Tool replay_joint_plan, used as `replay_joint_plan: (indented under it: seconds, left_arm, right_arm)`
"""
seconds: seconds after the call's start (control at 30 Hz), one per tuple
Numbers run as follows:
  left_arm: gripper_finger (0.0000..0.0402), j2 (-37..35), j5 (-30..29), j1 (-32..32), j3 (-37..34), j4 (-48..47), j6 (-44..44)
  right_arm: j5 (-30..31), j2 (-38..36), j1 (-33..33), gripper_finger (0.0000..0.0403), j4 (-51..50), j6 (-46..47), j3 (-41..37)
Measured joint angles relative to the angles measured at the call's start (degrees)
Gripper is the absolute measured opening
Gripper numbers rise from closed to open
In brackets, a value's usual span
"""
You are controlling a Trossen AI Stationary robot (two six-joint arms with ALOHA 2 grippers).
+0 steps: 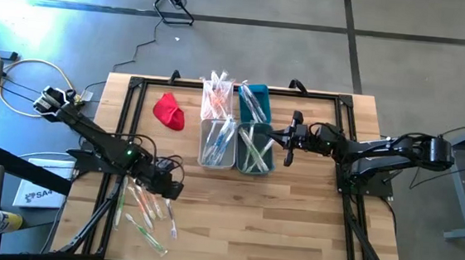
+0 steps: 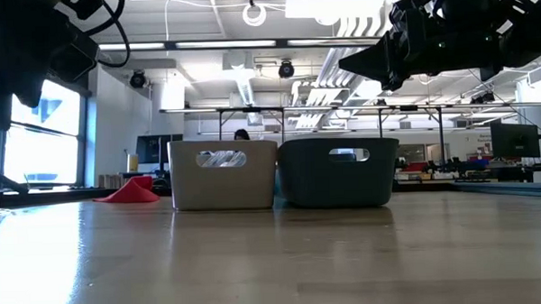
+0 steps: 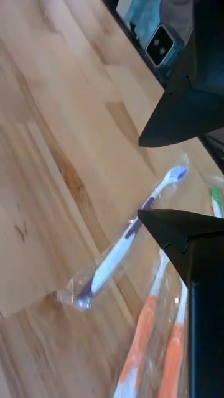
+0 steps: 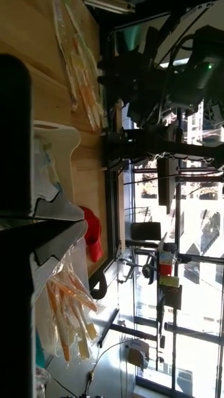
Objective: Pick & Place Toothbrushes
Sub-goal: Put the violet toothbrush into the light blue bin
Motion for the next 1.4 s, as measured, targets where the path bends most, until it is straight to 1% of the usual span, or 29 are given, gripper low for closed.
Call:
replay_joint_plan:
  seconds: [0.13, 0.5, 0.6, 0.73, 0.9, 1.13, 1.23, 1.4]
  left_arm:
    - [0.0168, 0.02, 0.02, -0.04, 0.0, 1.64, 0.08]
    - [0.0168, 0.02, -0.04, -0.02, 0.0, 2.14, 0.07]
    - [0.0168, 0.02, -1.68, -0.02, 0.0, 2.11, -0.21]
    - [0.0168, 0.02, -2.16, 0.0, 0.0, 1.72, -0.74]
    - [0.0168, 0.07, -2.16, -0.02, 0.0, -0.57, -7.53]
    - [0.0168, 1.08, -2.17, -0.02, 0.04, -4.96, -10.7]
    - [0.0168, 3.14, -0.65, -0.02, 0.02, -5.84, -10.61]
    - [0.0168, 8.04, 5.95, -0.02, 0.02, -5.33, -9.2]
  right_arm:
    - [0.0, 0.0, 0.0, 0.0002, -0.01, 0.0, 0.0]
    - [0.0, 0.0, 0.0, 0.0002, -0.03, 0.0, 0.0]
    - [0.0, 0.0, 0.0, 0.0002, -0.01, 0.0, 0.0]
    - [0.0, 0.0, 0.0, 0.0002, -0.03, 0.0, 0.0]
    - [0.0, 0.0, 0.0, 0.0002, -0.03, 0.0, 0.0]
    - [0.0, 0.0, 0.0, 0.0002, -0.29, 0.0, 0.0]
    - [0.0, 0.0, 0.0, 0.0002, -0.29, 0.0, 0.0]
    - [0.0, -0.02, 0.0, 0.0002, -0.27, 0.0, 0.0]
